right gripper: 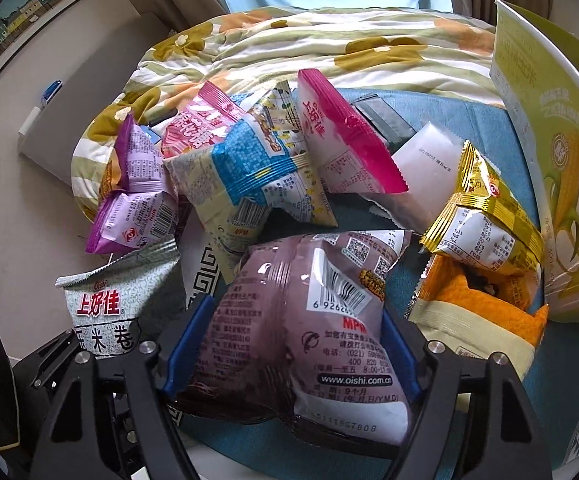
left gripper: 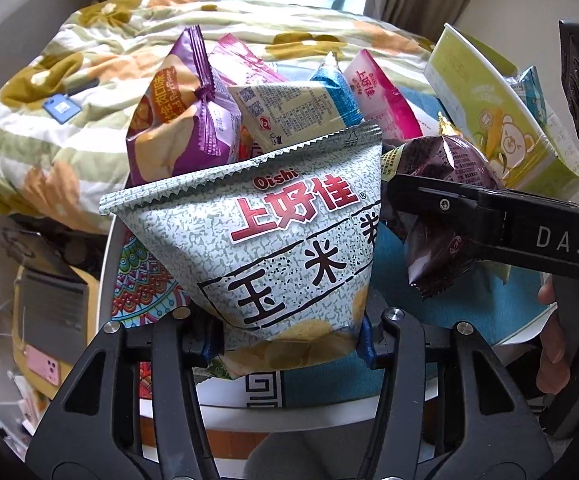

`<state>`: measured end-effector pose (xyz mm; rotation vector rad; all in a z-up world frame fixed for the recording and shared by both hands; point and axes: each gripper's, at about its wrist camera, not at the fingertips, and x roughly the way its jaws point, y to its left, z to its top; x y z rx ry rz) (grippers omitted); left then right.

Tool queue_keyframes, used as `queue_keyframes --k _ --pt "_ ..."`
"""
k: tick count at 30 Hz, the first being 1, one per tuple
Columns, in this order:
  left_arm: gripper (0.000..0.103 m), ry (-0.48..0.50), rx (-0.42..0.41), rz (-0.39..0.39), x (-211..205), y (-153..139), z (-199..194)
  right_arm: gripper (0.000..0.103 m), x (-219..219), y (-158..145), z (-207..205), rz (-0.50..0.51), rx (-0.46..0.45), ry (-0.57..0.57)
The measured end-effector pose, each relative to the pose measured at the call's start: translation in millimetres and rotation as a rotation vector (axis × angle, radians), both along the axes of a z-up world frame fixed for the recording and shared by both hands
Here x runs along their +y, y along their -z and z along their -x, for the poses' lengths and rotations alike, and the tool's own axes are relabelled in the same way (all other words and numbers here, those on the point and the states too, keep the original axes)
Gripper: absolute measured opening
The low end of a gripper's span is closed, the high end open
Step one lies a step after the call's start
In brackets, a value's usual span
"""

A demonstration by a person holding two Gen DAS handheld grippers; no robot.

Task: Organize snacks
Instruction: 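Carry the grey-green corn bag into the box and open the left gripper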

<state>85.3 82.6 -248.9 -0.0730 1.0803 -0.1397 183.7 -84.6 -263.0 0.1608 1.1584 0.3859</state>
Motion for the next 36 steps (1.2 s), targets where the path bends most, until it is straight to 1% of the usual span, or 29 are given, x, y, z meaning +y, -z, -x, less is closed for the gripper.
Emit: queue_keyframes --k 5,9,11,13,16,18,20,23,27,31,36 --pt "0.047 0.014 -0.067 -0.014 -7 -44 9 0.075 -11 -35 19 -0.020 -0.069 0.027" --pt "0.047 0.050 -0.141 0.001 -19 -89 12 0.075 -27 -74 36 -0.037 -0.134 0.062" --pt "0.047 0.078 -0.185 -0.009 -29 -112 10 0.075 -37 -97 41 -0.038 -0.180 0.086" --pt "0.047 0.098 -0.225 -0.019 -42 -133 7 0.075 -49 -120 48 -0.027 -0.237 0.109" --pt "0.047 0.125 -0.272 -0.002 -66 -161 -2 0.075 -77 -149 54 -0.059 -0.296 0.150" --pt "0.047 0.144 -0.304 0.003 -85 -176 -9 0.075 -98 -165 57 -0.073 -0.327 0.175" --pt "0.047 0.160 -0.328 0.001 -110 -186 -19 0.075 -119 -179 56 -0.062 -0.367 0.197" --pt "0.047 0.183 -0.328 0.034 -150 -193 -39 0.075 -158 -195 49 -0.053 -0.405 0.231" --pt "0.047 0.213 -0.297 0.054 -214 -187 -72 0.075 -220 -205 34 -0.031 -0.422 0.277" --pt "0.047 0.228 -0.241 0.064 -276 -167 -105 0.075 -281 -199 18 -0.018 -0.404 0.315" --pt "0.047 0.224 -0.145 0.042 -339 -131 -138 0.075 -344 -183 -5 -0.005 -0.353 0.346"
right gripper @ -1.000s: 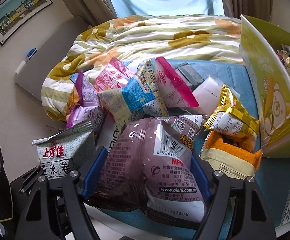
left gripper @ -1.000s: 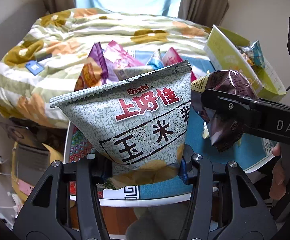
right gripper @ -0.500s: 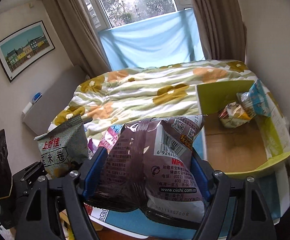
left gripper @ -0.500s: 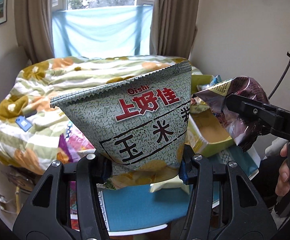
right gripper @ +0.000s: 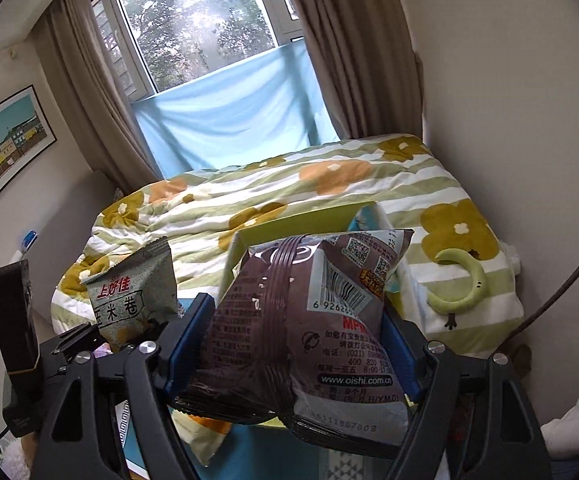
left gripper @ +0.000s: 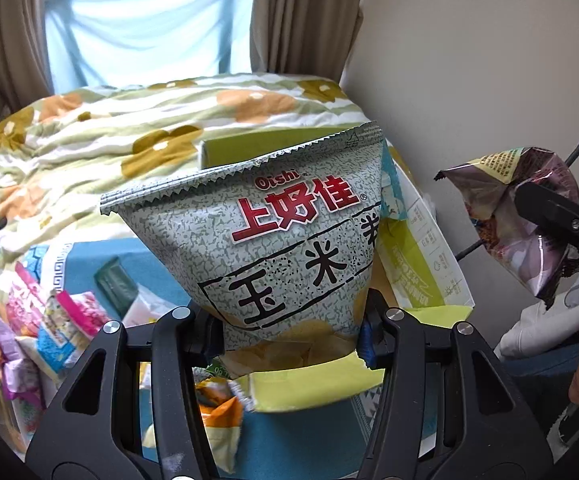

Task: Organize snacks
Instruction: 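Carry the grey-green corn bag into the box and open the left gripper, then lower the brown bag into the box and open the right gripper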

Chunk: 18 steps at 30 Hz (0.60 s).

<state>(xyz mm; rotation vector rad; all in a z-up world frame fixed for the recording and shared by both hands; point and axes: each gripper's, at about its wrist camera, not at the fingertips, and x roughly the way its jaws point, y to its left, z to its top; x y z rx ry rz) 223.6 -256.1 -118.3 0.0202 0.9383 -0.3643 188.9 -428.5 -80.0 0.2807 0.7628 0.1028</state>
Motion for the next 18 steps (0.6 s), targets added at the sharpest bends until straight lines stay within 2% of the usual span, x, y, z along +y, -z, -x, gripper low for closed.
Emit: queue_keyframes --k 5,7,8,9,11,18 --pt "0.047 -0.021 0.119 -0.036 -29 48 -23 0.075 -38 19 -16 -0.015 0.051 -0.027" --pt "0.052 -0.028 0.160 -0.045 -34 61 -32 0.075 -43 27 -22 -0.026 0.066 -0.036" --pt "0.062 -0.033 0.176 -0.050 -33 66 -37 0.075 -46 31 -25 -0.036 0.073 -0.043" --pt "0.083 -0.045 0.176 -0.062 -34 69 -39 0.075 -47 34 -28 -0.044 0.080 -0.050" --pt "0.103 -0.066 0.151 -0.073 -34 70 -39 0.075 -47 39 -32 -0.050 0.092 -0.064" --pt "0.102 -0.077 0.131 -0.072 -7 52 -25 0.075 -44 50 -41 -0.035 0.099 -0.095"
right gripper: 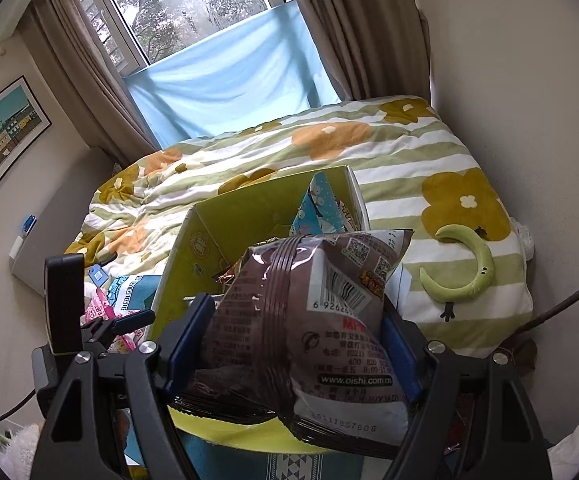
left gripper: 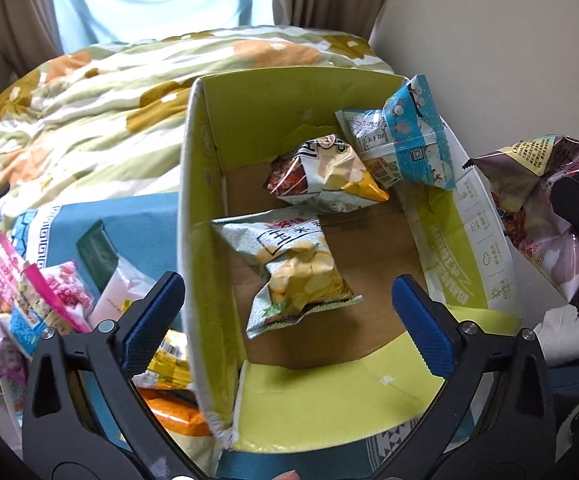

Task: Organize snacks
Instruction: 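Lower the brown bag into the box and open the right gripper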

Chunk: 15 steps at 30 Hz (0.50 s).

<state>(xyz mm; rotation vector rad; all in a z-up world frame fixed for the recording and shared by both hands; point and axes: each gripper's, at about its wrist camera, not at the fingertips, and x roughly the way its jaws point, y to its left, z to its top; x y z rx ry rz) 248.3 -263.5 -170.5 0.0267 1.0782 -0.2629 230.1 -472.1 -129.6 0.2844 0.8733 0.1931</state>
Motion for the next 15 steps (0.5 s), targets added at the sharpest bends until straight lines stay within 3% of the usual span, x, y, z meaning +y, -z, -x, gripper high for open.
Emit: queue_keyframes --k 7,15 --pt "0.102 -0.076 -0.038 0.059 46 -25 24 0.075 17 0 -4 0.047 -0.031 -0.046" --pt "0.102 -0.116 -0.083 0.022 70 -39 34 0.076 39 25 -31 0.047 0.007 -0.067"
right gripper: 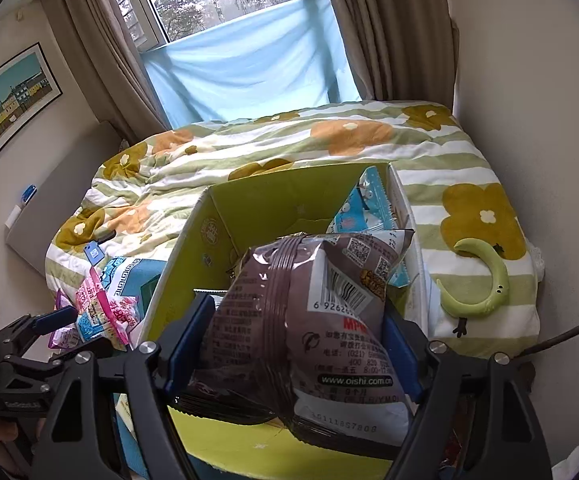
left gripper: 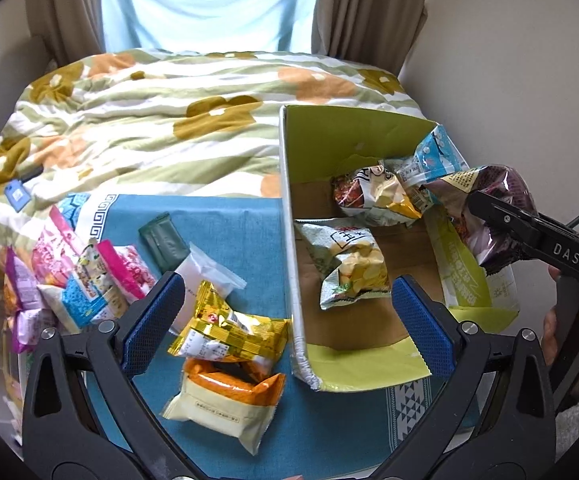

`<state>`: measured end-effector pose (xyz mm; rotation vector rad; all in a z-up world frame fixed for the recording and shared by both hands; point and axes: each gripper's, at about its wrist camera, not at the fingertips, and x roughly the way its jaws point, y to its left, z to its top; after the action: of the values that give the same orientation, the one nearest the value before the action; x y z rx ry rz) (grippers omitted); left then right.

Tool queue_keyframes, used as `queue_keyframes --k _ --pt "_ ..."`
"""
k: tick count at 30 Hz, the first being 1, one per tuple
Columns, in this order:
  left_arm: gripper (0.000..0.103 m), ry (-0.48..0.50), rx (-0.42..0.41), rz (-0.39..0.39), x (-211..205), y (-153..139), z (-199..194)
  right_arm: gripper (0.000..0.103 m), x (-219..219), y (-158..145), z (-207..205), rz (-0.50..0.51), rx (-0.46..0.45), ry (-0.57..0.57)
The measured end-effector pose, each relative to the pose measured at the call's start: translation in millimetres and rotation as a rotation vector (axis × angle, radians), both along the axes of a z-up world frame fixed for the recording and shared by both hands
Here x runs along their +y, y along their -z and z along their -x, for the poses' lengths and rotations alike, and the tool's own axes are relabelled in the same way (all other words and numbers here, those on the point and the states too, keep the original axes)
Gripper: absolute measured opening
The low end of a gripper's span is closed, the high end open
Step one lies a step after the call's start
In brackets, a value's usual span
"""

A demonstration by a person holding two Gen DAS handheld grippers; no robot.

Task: Organize snacks
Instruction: 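Lower the brown bag into the box and open the right gripper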

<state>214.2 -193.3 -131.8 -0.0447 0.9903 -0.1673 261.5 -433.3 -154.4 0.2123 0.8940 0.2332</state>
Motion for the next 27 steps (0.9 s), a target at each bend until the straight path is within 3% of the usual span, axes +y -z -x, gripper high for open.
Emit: queue_keyframes --k 3,7,15,27 --pt "0.102 -0.004 0.008 -0.016 4 7 -1 0.079 3 10 -10 -0.025 0.031 0.005" --pt "0.103 -0.007 0.020 -0.024 7 14 1 0.099 4 19 -14 -0.002 0.039 0.031" --pt "0.102 -0.005 -0.007 -0.041 6 9 9 0.099 0 22 6 0.076 0.090 0.027" --pt "0.103 -0.042 -0.160 -0.050 7 -54 44 0.099 4 -43 38 0.067 -0.060 0.006"
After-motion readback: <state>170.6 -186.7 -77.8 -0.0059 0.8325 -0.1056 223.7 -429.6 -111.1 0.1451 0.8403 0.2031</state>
